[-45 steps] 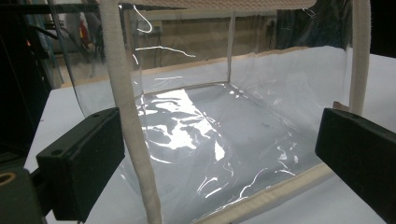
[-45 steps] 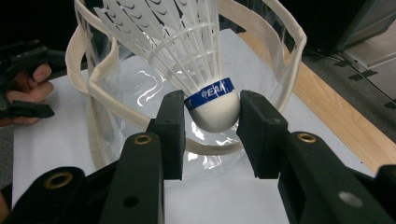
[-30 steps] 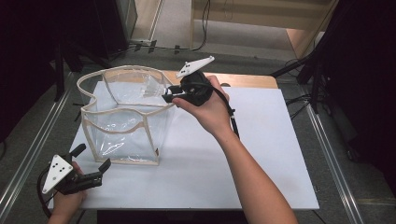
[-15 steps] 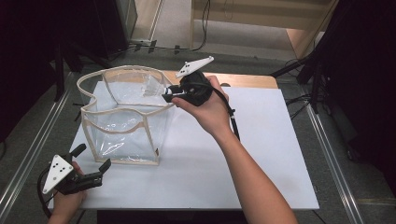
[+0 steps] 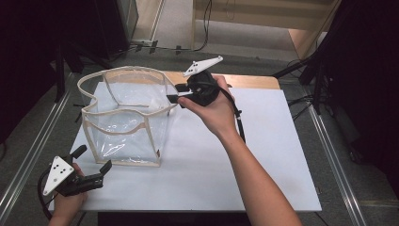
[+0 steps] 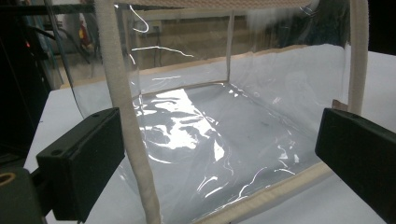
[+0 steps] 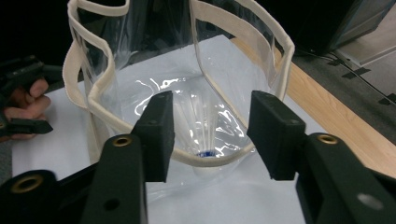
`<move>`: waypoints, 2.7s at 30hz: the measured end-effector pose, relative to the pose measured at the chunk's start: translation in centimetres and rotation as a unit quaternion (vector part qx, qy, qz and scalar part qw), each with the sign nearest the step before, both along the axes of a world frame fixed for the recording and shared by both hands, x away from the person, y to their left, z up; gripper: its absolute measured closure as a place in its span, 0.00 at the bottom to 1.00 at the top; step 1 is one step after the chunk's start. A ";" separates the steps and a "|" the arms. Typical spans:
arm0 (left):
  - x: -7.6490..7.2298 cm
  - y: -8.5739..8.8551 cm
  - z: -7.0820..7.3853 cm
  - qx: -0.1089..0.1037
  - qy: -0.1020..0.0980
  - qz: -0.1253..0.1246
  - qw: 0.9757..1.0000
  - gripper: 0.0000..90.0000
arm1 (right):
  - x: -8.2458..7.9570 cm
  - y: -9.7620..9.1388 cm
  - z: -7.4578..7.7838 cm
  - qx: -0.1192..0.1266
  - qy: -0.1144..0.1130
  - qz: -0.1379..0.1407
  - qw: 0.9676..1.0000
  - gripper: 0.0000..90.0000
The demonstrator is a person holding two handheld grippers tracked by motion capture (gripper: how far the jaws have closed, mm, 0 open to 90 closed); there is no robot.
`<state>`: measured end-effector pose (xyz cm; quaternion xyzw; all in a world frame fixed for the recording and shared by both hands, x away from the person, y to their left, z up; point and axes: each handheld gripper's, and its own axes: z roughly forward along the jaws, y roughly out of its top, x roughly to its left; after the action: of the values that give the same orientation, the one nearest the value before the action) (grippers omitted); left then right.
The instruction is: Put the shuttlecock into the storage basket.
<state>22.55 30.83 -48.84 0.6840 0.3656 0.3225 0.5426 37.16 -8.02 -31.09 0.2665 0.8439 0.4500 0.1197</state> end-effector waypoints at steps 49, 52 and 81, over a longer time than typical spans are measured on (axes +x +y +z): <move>0.0 0.0 0.0 0.006 0.000 0.001 1.000 0.02 | -4.5 -9.6 -3.6 0.064 -0.037 -0.033 0.997 0.00; 0.0 0.0 0.0 0.006 0.000 0.001 1.000 0.02 | -4.8 -10.0 -4.1 0.064 -0.041 -0.035 0.996 0.00; -0.1 0.0 0.0 0.006 -0.001 0.001 1.000 0.02 | -7.6 -13.0 -7.2 0.067 -0.047 -0.062 0.995 0.00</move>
<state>22.48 30.80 -48.84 0.6865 0.3633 0.3260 0.5389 29.53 -21.03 -38.32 0.3044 0.7869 0.5094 0.1691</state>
